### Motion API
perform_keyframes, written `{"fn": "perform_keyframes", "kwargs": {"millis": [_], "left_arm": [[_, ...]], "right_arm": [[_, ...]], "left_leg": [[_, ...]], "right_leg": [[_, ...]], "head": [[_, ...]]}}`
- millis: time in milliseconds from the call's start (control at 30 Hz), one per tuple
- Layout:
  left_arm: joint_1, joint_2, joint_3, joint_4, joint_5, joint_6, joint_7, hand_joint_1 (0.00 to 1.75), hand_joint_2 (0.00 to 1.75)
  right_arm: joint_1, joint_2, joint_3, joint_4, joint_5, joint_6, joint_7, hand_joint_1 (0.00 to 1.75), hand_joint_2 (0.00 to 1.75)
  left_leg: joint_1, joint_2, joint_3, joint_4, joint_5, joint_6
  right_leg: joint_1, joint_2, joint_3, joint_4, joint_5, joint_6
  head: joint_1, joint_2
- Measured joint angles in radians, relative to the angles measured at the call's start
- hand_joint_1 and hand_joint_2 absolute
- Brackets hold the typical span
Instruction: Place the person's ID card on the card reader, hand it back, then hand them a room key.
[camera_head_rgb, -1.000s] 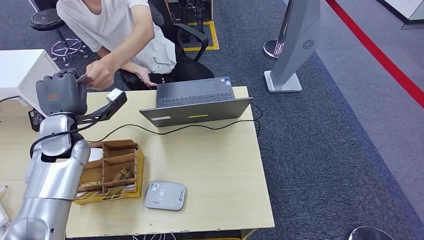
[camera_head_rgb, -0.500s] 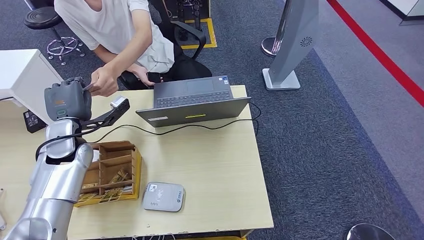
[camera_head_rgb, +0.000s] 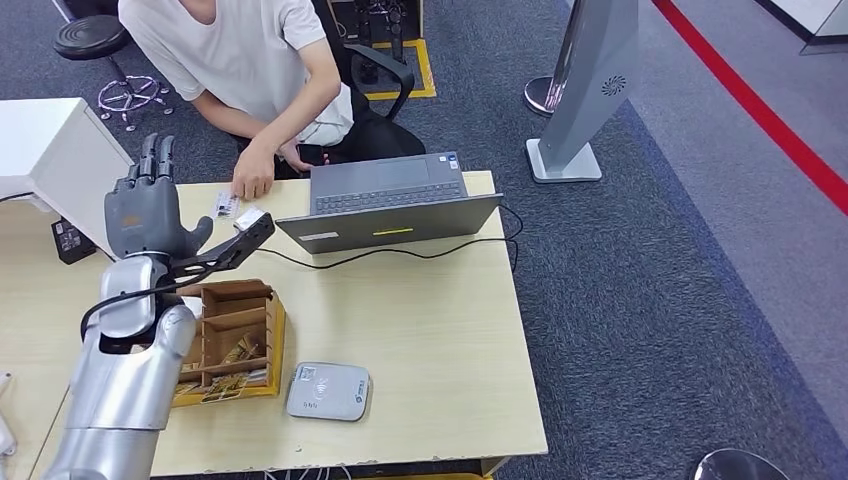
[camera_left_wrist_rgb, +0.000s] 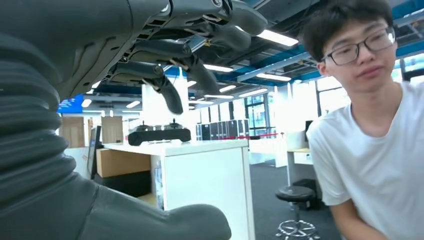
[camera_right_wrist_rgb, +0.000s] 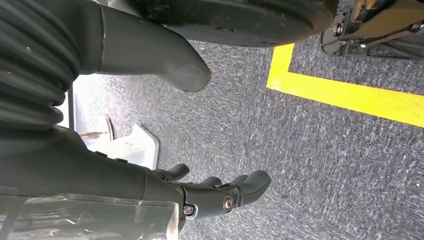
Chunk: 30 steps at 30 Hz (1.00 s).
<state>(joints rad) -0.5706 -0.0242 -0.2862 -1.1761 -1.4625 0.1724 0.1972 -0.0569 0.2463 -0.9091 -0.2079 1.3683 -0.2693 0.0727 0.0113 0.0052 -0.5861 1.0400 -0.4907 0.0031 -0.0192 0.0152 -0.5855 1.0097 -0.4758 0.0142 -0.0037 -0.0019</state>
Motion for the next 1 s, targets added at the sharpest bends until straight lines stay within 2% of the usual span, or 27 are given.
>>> {"fn": "perform_keyframes", "kwargs": {"millis": [167, 500, 633, 800, 1000], "left_arm": [[0.033, -0.004, -0.016, -0.110, 0.018, -0.029, -0.001, 0.00, 1.75], [0.091, -0.004, -0.041, -0.194, 0.041, -0.029, -0.012, 0.00, 1.75], [0.167, 0.002, -0.069, -0.278, 0.060, -0.021, -0.037, 0.00, 1.75], [0.310, 0.031, -0.132, -0.438, 0.093, 0.034, -0.090, 0.00, 1.75], [0.443, 0.076, -0.195, -0.580, 0.079, 0.055, -0.086, 0.00, 1.75]], "right_arm": [[0.000, 0.000, 0.000, 0.000, 0.001, 0.000, 0.002, 0.00, 1.75], [0.000, 0.000, 0.000, 0.000, -0.006, -0.003, 0.021, 0.00, 1.75], [0.001, 0.001, -0.006, 0.000, -0.022, -0.004, 0.020, 0.00, 1.75], [0.003, 0.003, -0.022, -0.001, -0.050, -0.006, 0.016, 0.00, 1.75], [0.006, 0.004, -0.041, -0.003, -0.067, -0.007, 0.004, 0.00, 1.75]], "left_leg": [[0.000, 0.000, 0.000, 0.000, 0.000, 0.000], [0.000, 0.000, 0.000, 0.000, 0.000, 0.000], [0.000, 0.000, 0.000, 0.000, 0.000, 0.000], [0.000, 0.000, 0.000, 0.000, -0.001, 0.000], [0.000, 0.000, 0.001, -0.001, -0.001, 0.000]], "right_leg": [[0.000, 0.000, 0.000, 0.000, 0.000, 0.000], [0.000, 0.000, 0.000, 0.000, 0.000, 0.000], [0.000, 0.000, 0.000, 0.000, 0.000, 0.000], [0.000, -0.001, 0.000, 0.000, -0.001, 0.000], [0.000, -0.001, 0.001, 0.000, -0.001, 0.000]], "head": [[0.000, 0.000], [0.000, 0.000], [0.000, 0.000], [0.000, 0.000], [0.000, 0.000]]}}
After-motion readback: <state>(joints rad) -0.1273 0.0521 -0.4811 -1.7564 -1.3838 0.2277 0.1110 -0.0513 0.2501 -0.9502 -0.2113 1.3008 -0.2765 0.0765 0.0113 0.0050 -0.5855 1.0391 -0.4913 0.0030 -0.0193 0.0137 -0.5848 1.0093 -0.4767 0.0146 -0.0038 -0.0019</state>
